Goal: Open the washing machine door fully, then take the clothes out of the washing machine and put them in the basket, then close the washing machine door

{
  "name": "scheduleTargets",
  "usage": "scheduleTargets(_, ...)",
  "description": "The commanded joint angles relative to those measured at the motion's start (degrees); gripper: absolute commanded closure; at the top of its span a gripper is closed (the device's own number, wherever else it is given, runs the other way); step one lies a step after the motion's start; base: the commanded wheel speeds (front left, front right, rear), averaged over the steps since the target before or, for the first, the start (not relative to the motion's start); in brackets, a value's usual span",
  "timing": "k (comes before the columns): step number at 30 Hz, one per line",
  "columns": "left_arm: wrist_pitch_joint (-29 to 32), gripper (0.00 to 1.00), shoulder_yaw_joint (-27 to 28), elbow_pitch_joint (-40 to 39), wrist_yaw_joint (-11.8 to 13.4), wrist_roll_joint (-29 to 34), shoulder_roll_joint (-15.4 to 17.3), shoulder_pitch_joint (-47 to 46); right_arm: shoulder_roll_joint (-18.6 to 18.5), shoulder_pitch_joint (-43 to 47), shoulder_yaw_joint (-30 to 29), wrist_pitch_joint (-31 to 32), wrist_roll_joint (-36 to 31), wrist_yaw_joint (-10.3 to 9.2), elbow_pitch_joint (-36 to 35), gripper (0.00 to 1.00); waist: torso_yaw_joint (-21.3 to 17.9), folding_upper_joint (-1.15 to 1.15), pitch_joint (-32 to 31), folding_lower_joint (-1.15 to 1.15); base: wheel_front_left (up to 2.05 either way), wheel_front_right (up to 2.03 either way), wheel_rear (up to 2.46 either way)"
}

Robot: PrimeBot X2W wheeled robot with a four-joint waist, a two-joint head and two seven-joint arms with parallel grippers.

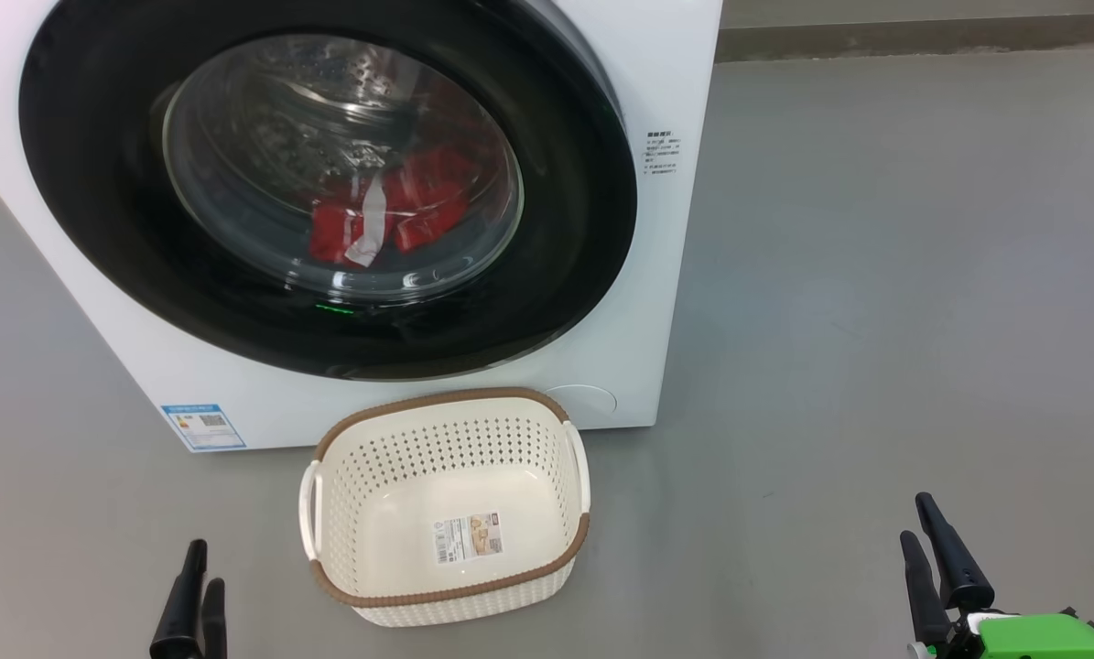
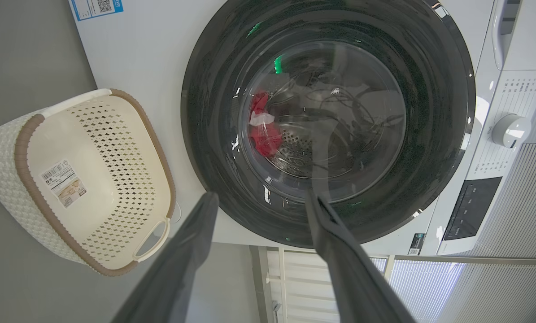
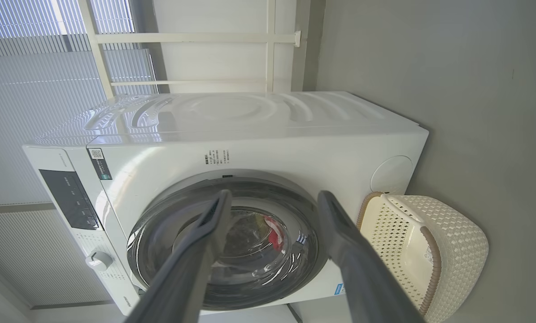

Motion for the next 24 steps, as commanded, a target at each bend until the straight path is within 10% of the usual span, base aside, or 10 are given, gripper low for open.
scheduleTargets(1,-0.7,0.00,0.1,-2.0,0.0,-0.3,0.6,-1.7,-0.4,-1.5,0.6,-0.6,0.5,0.00,-1.8,0.00,0.1,0.00,-0.1,0.10,0.00,0.00,0.00)
scheduleTargets(24,-4.5,0.00,-1.0,-5.6,-0.1,3.9,0.9,-1.7,-1.0,-2.9,3.7,-2.9,-1.5,-0.01,-6.0,0.00,0.8,0.00,0.2,-0.02,0.00,0.00,0.00)
